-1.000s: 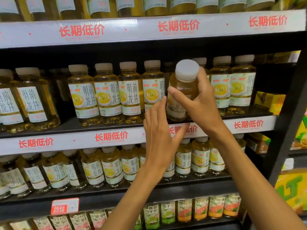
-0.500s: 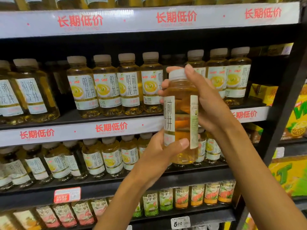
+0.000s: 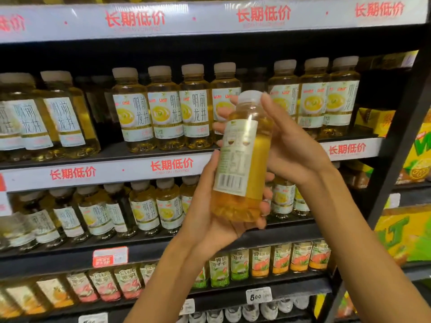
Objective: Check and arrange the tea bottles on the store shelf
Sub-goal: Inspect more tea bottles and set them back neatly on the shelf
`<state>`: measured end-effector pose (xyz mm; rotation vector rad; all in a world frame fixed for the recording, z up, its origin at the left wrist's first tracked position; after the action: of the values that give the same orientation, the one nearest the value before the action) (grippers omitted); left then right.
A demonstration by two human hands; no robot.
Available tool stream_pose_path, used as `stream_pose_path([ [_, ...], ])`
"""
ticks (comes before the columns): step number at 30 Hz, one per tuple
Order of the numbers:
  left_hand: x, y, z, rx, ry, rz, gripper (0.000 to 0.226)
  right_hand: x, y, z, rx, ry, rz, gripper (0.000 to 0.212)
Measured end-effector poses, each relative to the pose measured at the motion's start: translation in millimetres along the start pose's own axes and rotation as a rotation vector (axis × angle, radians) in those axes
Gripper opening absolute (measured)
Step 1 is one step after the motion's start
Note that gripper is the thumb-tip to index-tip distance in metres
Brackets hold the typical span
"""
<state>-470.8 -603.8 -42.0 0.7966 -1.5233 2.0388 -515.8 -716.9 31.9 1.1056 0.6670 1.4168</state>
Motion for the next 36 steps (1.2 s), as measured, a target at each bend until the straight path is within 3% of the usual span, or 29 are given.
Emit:
stream_pose_path([
  [3,-7.5,0.2,-4.3,0.047,-0.069,0.224,0.074,1.0,-0.2,-1.9,-0.051,0.027,-0.008,0.038],
  [6,-14.5,-6.2,-7.5,0.244,-0.257,0.505,0.066,2.3,5.0,-5.9,-0.109,-0.062,-0.168,0.026],
  [9,-10.7,2.3,-8.9,0.298,-0.31,0.617,0.062,2.9,1.1,-6.0,-0.12,-0.146,-0.283,0.022],
  [12,-3.5,13.4,-7.9,0.203,-0.241,0.39,0.065,-1.4,-3.1,-4.0,-0.086,-0.164,-0.276,0.021],
  [16,5.7,22.0,0.1,0.038,-0.088,-0.035,0.072,-12.9,-0.4,-6.4,-0.034,-0.03,-0.13,0.028],
  [18,7.3,24.9,5.8,0.029,-0.08,-0.036,0.075,-21.9,0.2,-7.9,-0.031,-0.019,-0.102,0.031],
  [20,6.3,28.0,11.0,0.06,-0.154,0.124,0.074,-32.5,2.9,-9.6,-0.033,-0.03,-0.101,0.034],
  [23,5.6,32.4,15.8,0.145,-0.265,0.247,0.067,-43.3,7.7,-13.1,-0.025,-0.029,-0.236,0.04],
  [27,14.2,40.4,20.9,0.072,-0.254,0.044,0.069,-51.4,4.8,-14.0,0.046,-0.052,-0.349,0.036],
  [32,26.5,47.7,27.1,0.06,-0.252,-0.011,0.065,-63.3,8.1,-17.8,0.183,0.12,-0.204,0.034],
  [36,47.5,50.9,30.6,0.027,-0.189,-0.12,0.07,-80.1,7.7,-21.1,0.258,0.143,-0.152,0.03],
])
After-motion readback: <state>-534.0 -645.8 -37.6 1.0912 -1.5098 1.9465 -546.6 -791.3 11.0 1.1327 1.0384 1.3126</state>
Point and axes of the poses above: each hand's wrist, its own z-axis towards the middle knuckle, its own x-axis out of the palm, y = z × x, the point moved 2 cm from there along z, towards the middle knuckle, and after that the axes turned 7 degrees about -z, right-handed, at the moved point
